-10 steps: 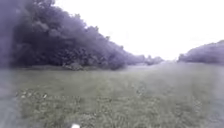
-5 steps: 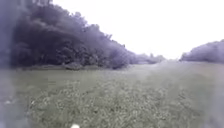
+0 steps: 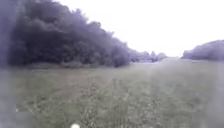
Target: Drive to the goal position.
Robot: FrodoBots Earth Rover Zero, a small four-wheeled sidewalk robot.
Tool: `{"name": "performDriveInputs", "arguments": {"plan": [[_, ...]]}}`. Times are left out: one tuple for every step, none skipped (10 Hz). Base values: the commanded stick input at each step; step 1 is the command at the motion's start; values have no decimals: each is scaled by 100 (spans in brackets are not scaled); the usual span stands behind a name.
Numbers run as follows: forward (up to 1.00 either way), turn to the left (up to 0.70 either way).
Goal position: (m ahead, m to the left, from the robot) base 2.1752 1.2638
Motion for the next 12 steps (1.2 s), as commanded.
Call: {"name": "performDriveInputs", "arguments": {"plan": [[70,0],[70,0],[70,0],[70,0],[70,0],[70,0],[70,0],[70,0],[70,0],[70,0],[70,0],[70,0]]}}
